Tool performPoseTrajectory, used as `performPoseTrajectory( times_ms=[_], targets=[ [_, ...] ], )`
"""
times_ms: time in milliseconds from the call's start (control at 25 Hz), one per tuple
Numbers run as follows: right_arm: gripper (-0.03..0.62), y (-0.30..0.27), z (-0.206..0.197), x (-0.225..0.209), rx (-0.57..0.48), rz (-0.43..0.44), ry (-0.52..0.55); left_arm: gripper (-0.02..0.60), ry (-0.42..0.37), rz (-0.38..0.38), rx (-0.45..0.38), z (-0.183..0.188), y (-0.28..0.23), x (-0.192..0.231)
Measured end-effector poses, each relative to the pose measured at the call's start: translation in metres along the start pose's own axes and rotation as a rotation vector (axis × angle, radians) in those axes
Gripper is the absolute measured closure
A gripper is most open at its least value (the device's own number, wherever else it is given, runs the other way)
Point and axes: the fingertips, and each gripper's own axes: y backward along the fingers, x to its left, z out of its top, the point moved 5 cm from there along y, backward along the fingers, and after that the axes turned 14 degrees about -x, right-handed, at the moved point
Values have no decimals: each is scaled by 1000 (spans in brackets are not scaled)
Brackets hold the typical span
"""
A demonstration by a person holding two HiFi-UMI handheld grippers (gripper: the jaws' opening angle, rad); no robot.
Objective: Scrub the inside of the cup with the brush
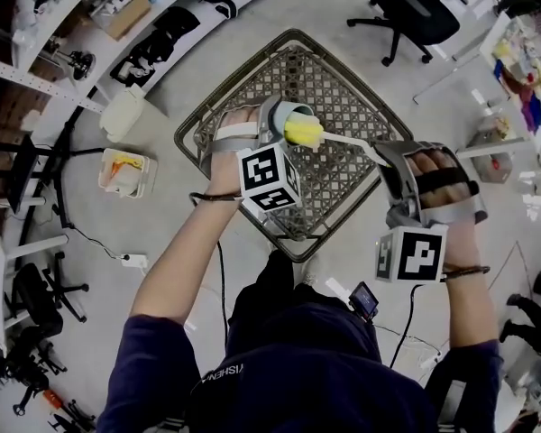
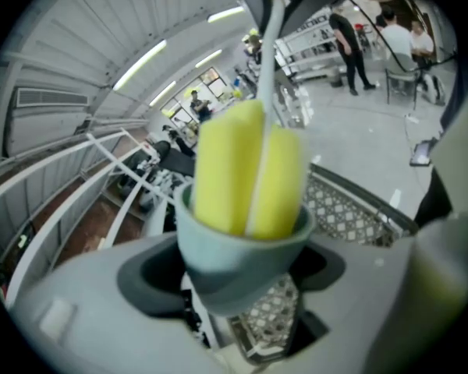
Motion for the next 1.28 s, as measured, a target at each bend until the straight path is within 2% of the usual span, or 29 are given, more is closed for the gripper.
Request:
performPoseTrajectory(
  times_ms=[280,440,600,800,1000,1280],
  targets=[
    [566,-10,-17,2,87,43,-17,199,13,-9,-8,0,3,-9],
    [566,-8,-4,17,56,72,-1,199,18,-14,24,-9,2,-10],
    [566,-6,18,14,10,65,-16,199,14,-49,46,-15,1,-20],
    [566,-13,9,1,46,51,-48,199,5,-41,37,-10,4,-18],
    [566,-16,9,13,31,68,-71,199,7,-23,50,-14,6,-10],
    [566,-16,22,14,-17,75,-57,199,-9,-72,68,-17,0,-24]
  ],
)
